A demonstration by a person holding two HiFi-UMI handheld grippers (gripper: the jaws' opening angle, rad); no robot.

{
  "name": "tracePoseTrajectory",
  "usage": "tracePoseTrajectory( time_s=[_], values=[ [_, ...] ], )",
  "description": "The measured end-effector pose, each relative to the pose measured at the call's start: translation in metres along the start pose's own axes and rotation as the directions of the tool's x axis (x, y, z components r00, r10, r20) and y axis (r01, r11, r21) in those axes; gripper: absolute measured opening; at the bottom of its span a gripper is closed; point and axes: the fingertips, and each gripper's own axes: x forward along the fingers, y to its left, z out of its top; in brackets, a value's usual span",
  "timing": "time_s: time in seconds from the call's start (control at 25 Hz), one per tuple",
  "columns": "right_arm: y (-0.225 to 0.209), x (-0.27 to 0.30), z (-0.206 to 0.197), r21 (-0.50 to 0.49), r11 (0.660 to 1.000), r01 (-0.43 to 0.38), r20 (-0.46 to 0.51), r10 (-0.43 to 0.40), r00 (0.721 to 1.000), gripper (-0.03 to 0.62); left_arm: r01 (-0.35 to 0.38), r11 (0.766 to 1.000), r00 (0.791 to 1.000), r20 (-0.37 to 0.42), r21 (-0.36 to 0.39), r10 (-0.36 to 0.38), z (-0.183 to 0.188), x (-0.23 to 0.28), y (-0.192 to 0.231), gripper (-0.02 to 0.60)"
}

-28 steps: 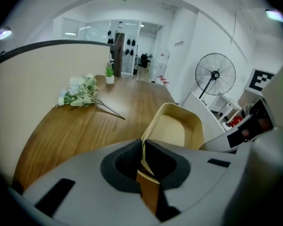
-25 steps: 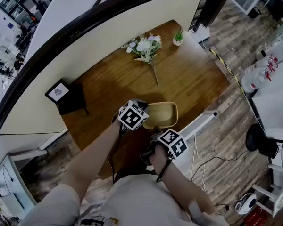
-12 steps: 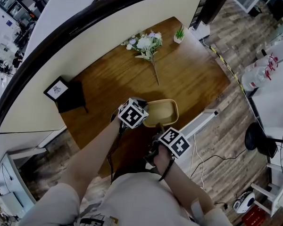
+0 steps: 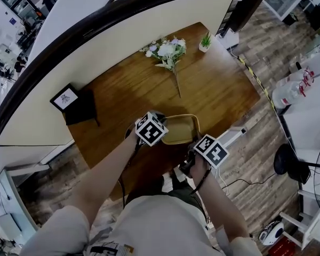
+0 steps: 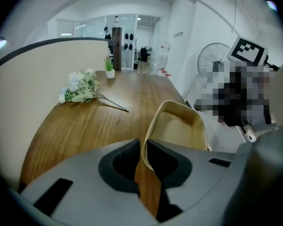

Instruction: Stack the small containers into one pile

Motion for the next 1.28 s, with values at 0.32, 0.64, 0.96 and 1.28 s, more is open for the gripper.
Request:
tracePoseTrajectory(
  time_s=[0.32, 0.64, 0.96, 1.28],
  values=[
    [-0.009, 0.027, -0.001, -0.044, 0.999, 0.029, -0.048, -0.031, 0.998, 0.054, -0.045, 0.997, 0.999, -0.013, -0.056, 0.045, -0.008, 0.008, 0.01, 0.118],
    [-0.006, 0.033, 0.005, -0.121, 0.992, 0.037, -0.049, -0.043, 0.998, 0.049, -0.033, 0.991, 0.999, 0.008, -0.127, 0.034, -0.013, 0.014, 0.013, 0.12],
    [0.009, 0.027, 0.011, -0.222, 0.975, -0.017, -0.054, 0.006, 0.999, 0.137, 0.003, 0.96, 0.996, 0.089, -0.279, 0.023, -0.007, 0.008, 0.013, 0.153],
    [0.045, -0.003, 0.054, -0.41, 0.903, -0.124, -0.001, 0.135, 0.991, 0.113, -0.028, 0.955, 0.98, 0.178, -0.297, 0.084, 0.012, -0.032, 0.018, 0.148]
  ],
)
